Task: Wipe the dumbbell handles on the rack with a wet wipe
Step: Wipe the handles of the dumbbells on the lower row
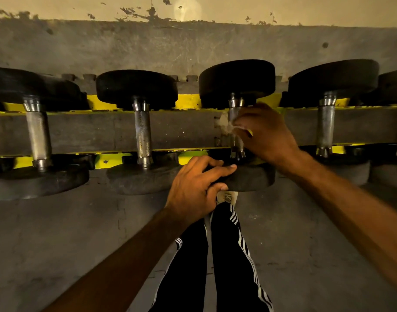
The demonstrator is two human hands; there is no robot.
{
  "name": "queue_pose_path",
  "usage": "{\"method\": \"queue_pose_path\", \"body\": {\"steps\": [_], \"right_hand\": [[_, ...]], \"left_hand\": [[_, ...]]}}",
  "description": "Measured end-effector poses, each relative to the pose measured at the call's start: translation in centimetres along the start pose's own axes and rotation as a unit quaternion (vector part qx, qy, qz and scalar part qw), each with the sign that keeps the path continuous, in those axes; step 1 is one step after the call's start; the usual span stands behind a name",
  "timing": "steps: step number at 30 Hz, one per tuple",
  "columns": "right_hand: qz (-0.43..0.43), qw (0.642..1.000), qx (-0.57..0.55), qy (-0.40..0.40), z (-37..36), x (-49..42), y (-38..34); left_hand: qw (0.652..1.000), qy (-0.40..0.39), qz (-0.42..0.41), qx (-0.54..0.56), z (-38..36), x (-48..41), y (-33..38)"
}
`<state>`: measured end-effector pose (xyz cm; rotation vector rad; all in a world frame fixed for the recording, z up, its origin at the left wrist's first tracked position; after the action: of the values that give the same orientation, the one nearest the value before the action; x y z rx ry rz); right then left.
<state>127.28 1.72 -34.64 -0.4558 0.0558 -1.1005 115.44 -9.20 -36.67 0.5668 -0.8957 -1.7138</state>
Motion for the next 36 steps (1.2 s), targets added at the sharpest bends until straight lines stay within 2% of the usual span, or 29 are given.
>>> {"method": "queue_pose_path", "body": {"steps": [2,3,5,7,11,12,13,16,18,20,22,23,25,28,29,31,33,35,36], "right_hand": [[-0.114,0.980,-0.148,0.066,0.0,2.9,2.3],[-0.191,0.953,-0.225,0.073,-0.9,4.0,3.8],[-0.322,0.865,-0.382,0.054,-3.7,4.9,6.4],[-0.403,0.762,-0.503,0.058,-6.2,4.0,8.6],[-0.451,0.633,-0.629,-0.012,-9.5,1.3,8.5],[-0.457,0.608,-0.649,-0.038,-10.1,1.7,8.0],[-0.455,0.599,-0.656,-0.065,-10.4,2.2,7.6],[-0.435,0.634,-0.622,-0.149,-10.1,4.2,7.8],[-0.427,0.645,-0.612,-0.163,-9.7,4.2,8.4],[-0.423,0.644,-0.627,-0.119,-9.1,3.0,8.9],[-0.424,0.635,-0.645,-0.036,-8.3,2.3,9.2],[-0.423,0.642,-0.639,-0.004,-7.8,2.4,9.3],[-0.421,0.695,-0.582,0.008,-6.6,3.6,9.2],[-0.374,0.829,-0.406,-0.092,-5.7,5.2,8.5],[-0.352,0.856,-0.366,-0.103,-5.6,5.1,8.1],[-0.313,0.880,-0.354,-0.040,-4.6,3.9,7.8],[-0.283,0.889,-0.352,0.072,-3.2,2.1,8.0],[-0.245,0.906,-0.305,0.162,-1.9,1.1,8.1],[-0.214,0.920,-0.280,0.174,-1.5,1.0,7.7]], "left_hand": [[1.000,0.000,-0.007,-0.001,0.0,0.1,0.1],[1.000,0.001,-0.008,-0.002,0.0,0.1,0.1],[1.000,0.003,-0.008,-0.004,0.0,0.1,0.1],[1.000,0.008,-0.006,-0.002,0.0,0.1,0.2],[1.000,0.007,-0.002,-0.001,0.1,0.1,0.4],[1.000,0.006,-0.002,-0.002,0.2,0.1,0.4],[1.000,0.005,-0.003,-0.002,0.2,0.0,0.4],[1.000,0.005,-0.006,-0.002,0.2,-0.1,0.4],[1.000,0.003,-0.009,0.000,0.2,-0.1,0.4],[1.000,0.003,-0.007,0.002,0.1,0.0,0.3],[1.000,0.006,-0.003,0.001,0.1,0.1,0.3],[1.000,0.008,-0.001,0.001,0.1,0.1,0.3],[1.000,0.005,0.005,0.005,0.0,0.1,0.3],[1.000,0.003,0.006,0.007,-0.1,0.2,0.3],[1.000,0.006,0.005,0.005,0.0,0.2,0.3],[1.000,0.012,0.007,0.004,0.0,0.3,0.3],[1.000,0.016,0.008,0.004,0.1,0.3,0.3],[1.000,0.017,0.011,0.004,0.1,0.3,0.4],[1.000,0.018,0.012,0.003,0.1,0.3,0.4]]}}
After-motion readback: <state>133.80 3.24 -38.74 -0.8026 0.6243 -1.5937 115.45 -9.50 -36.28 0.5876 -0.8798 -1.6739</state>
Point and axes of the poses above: each hand's wrist, its own x-axis away from the middle knuckle, its own z-axis out of the back of the hand, y = z × x, the point moved 9 cm from there along -x, towards the middle knuckle, and after that the axes turned 1 degree about z, right-handed, at the moved point
